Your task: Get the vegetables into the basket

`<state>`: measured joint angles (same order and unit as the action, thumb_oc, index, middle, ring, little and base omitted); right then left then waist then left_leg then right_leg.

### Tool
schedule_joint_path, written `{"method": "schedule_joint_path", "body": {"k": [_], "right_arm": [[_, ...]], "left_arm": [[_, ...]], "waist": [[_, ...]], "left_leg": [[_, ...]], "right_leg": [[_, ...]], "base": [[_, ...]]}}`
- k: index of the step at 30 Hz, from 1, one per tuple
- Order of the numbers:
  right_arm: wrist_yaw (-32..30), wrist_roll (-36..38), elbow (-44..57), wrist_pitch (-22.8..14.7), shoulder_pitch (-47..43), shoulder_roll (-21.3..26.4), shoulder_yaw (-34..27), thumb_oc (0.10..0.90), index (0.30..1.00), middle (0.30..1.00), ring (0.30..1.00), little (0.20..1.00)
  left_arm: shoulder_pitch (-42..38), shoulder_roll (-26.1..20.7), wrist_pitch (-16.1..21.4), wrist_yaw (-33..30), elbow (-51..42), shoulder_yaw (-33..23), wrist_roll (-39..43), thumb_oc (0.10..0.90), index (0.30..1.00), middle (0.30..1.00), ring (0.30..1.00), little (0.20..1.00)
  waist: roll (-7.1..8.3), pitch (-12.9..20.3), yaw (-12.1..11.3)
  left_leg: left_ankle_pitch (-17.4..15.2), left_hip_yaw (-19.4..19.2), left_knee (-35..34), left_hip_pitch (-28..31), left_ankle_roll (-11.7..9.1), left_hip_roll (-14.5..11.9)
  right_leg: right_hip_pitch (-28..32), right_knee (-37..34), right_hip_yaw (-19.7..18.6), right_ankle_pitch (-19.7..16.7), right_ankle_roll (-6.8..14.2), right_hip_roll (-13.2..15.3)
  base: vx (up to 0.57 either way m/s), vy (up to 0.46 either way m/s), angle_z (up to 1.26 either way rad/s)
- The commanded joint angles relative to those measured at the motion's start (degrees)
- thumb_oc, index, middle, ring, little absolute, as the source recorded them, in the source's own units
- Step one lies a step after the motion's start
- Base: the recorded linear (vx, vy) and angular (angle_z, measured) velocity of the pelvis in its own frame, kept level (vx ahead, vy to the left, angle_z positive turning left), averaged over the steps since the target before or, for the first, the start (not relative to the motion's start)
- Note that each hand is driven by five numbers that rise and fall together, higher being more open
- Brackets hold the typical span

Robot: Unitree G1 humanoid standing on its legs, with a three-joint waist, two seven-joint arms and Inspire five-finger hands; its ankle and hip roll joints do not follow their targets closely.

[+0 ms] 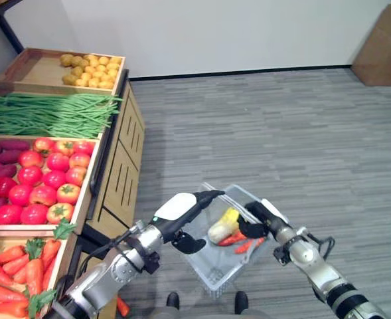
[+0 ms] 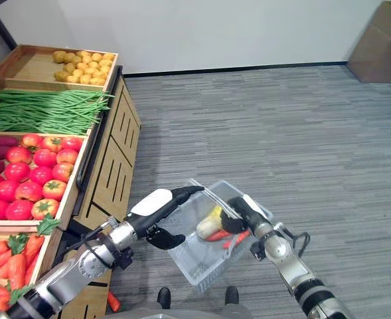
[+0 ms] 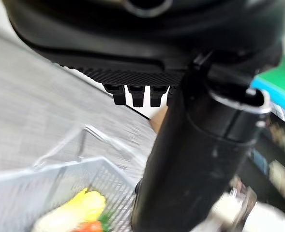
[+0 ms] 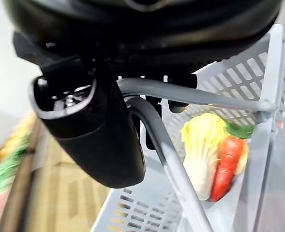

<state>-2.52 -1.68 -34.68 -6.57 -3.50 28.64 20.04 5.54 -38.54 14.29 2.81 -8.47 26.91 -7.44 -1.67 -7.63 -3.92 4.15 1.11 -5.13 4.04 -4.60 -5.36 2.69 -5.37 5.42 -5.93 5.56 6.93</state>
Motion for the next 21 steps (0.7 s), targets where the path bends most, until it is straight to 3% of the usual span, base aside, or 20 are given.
{"method": "schedule_joint_path", "body": {"k": [1, 5, 7, 12, 15, 18, 19, 21], "right_arm": [[-5.4, -1.83, 2.56, -4.09, -6.79, 0.54, -3.21, 0.4, 0.3, 0.3, 0.3, 0.3], [-7.44, -3.34, -10.17, -2.96, -6.93, -1.53, -4.62, 0.4, 0.3, 0.3, 0.3, 0.3], [-8.84, -3.84, -17.81, -2.3, -7.39, -1.55, -5.84, 0.4, 0.3, 0.3, 0.3, 0.3], [-9.7, -3.69, -26.39, -1.2, -8.49, -0.5, -7.2, 0.4, 0.3, 0.3, 0.3, 0.3], [-10.37, -3.3, -30.09, -0.65, -9.58, 0.17, -8.32, 0.4, 0.3, 0.3, 0.3, 0.3], [-10.21, -2.57, -32.46, -0.59, -10.59, 1.09, -9.14, 0.4, 0.3, 0.3, 0.3, 0.3], [-10.45, -2.36, -34.54, -0.31, -11.32, 2.02, -10.0, 0.4, 0.3, 0.3, 0.3, 0.3], [-10.85, -2.24, -36.16, -0.14, -12.26, 2.19, -10.05, 0.4, 0.3, 0.3, 0.3, 0.3]], "left_arm": [[-5.92, -1.84, 1.28, 4.11, -1.28, 0.31, 19.48, 0.9, 1.0, 1.0, 1.0, 1.0], [-1.86, -2.68, -1.05, 7.67, 0.08, 0.3, 27.76, 0.9, 1.0, 1.0, 1.0, 1.0], [-0.47, -3.62, -1.67, 8.21, 4.15, 1.2, 25.13, 0.9, 1.0, 1.0, 1.0, 1.0], [1.28, 0.55, -2.7, 7.38, 22.74, 2.32, 17.16, 0.9, 1.0, 1.0, 1.0, 1.0], [1.75, 4.93, -3.04, 5.47, 36.48, 1.25, 9.47, 0.9, 1.0, 1.0, 1.0, 1.0], [1.99, 6.63, -2.89, 4.7, 41.24, 0.64, 7.46, 0.9, 1.0, 1.0, 1.0, 1.0], [2.12, 9.1, -3.52, 3.08, 49.21, -0.83, 3.73, 0.9, 1.0, 1.0, 1.0, 1.0], [1.73, 11.97, -3.97, 2.18, 55.03, -2.04, 1.13, 0.9, 1.0, 1.0, 1.0, 1.0]], "waist": [[2.12, 7.09, 0.22], [2.09, 6.75, -0.89], [1.97, 6.39, -1.47], [1.87, 5.97, -2.07], [1.77, 5.69, -2.45], [1.6, 5.56, -2.75], [1.59, 5.36, -2.89], [1.57, 5.1, -3.02]], "left_leg": [[-1.67, 2.03, 0.12, -2.34, 0.03, 1.13], [-1.54, 3.11, 0.12, -2.76, 0.28, 1.67], [-1.43, 3.65, 0.12, -3.05, 0.38, 1.86], [-1.13, 4.16, 0.12, -3.55, 0.43, 2.0], [-0.83, 4.47, 0.12, -3.98, 0.33, 1.92], [-0.73, 4.57, 0.12, -4.26, 0.27, 1.82], [-0.61, 4.52, 0.12, -4.37, 0.16, 1.61], [-0.46, 4.44, 0.12, -4.62, 0.07, 1.37]], "right_leg": [[2.07, 0.37, 4.18, 3.16, 3.89, 3.26], [2.28, 0.37, 5.12, 3.15, 4.02, 3.6], [2.28, 0.37, 5.39, 3.13, 4.06, 3.73], [2.15, 0.37, 5.82, 3.09, 4.01, 3.74], [1.94, 0.37, 5.97, 3.09, 3.9, 3.58], [1.68, 0.37, 6.05, 3.08, 3.87, 3.47], [1.56, 0.37, 6.0, 3.15, 3.79, 3.3], [1.23, 0.37, 5.92, 3.15, 3.69, 3.07]], "base": [[0.04, -0.002, 0.19], [0.01, 0.005, 0.14], [0.01, -0.006, 0.14], [0.0, -0.008, 0.09], [0.0, 0.0, 0.0], [0.0, -0.015, 0.08], [0.0, -0.025, 0.11], [-0.01, -0.028, -0.03]]}}
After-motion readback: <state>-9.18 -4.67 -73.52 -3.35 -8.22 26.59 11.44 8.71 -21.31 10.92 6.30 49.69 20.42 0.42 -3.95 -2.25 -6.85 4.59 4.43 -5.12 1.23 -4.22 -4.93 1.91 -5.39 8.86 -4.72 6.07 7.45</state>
